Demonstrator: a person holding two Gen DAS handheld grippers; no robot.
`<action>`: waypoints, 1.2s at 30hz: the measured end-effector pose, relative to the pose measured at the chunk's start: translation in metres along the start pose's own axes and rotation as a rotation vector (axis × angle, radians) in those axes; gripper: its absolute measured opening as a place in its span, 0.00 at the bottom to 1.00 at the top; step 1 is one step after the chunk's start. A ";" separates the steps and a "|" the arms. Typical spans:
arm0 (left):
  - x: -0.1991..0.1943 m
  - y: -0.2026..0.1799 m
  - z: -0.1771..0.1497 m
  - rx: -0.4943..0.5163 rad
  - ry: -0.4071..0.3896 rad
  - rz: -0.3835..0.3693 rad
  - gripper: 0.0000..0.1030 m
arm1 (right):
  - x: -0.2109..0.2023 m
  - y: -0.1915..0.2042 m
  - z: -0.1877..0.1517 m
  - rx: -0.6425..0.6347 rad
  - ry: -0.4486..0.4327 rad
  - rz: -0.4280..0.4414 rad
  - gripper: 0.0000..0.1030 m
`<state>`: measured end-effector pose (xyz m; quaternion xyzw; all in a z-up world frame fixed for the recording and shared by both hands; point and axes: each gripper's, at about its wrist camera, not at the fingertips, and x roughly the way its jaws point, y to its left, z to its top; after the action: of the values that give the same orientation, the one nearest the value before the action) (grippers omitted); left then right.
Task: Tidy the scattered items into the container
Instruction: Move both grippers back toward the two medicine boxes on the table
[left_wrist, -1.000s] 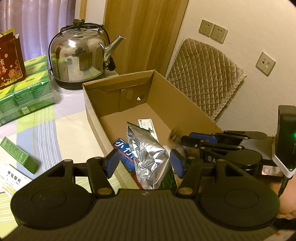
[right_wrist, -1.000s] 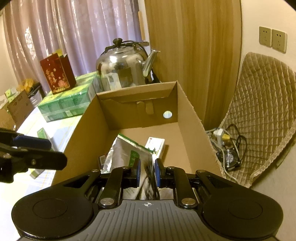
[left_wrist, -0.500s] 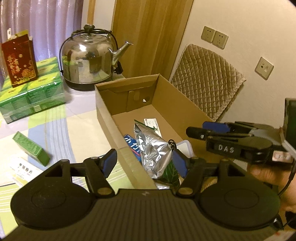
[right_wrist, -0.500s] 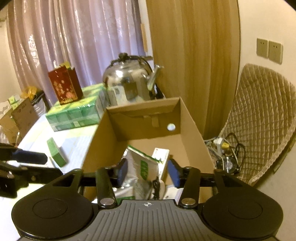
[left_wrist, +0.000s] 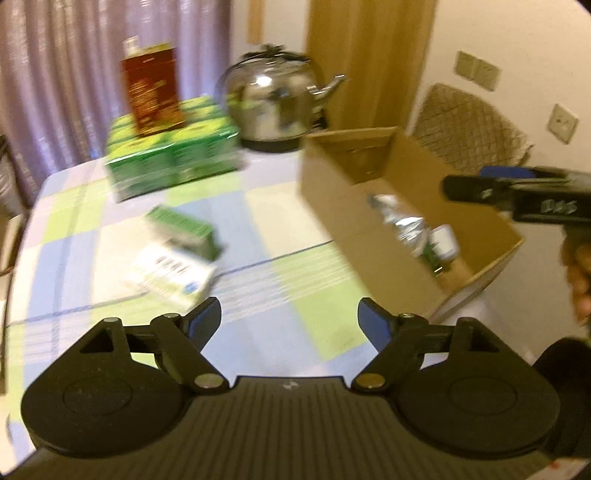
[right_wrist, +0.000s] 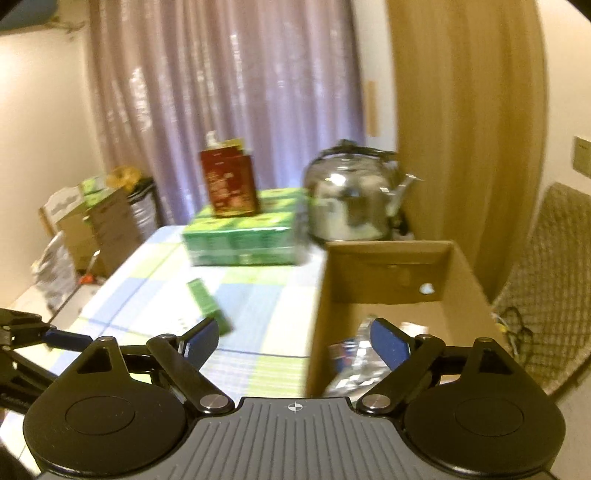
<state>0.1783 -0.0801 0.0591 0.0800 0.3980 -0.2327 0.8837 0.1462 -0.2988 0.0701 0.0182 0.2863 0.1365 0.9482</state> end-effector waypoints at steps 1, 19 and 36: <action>-0.005 0.008 -0.006 -0.005 0.000 0.019 0.85 | 0.000 0.008 -0.001 -0.013 0.004 0.009 0.85; -0.030 0.067 -0.048 0.055 0.024 0.145 0.99 | 0.031 0.083 -0.010 -0.180 0.096 0.104 0.95; 0.096 0.143 -0.030 -0.110 0.066 0.131 0.99 | 0.206 0.099 -0.002 -0.319 0.234 0.099 0.79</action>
<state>0.2810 0.0222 -0.0385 0.0651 0.4331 -0.1493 0.8865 0.2848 -0.1486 -0.0313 -0.1343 0.3679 0.2278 0.8915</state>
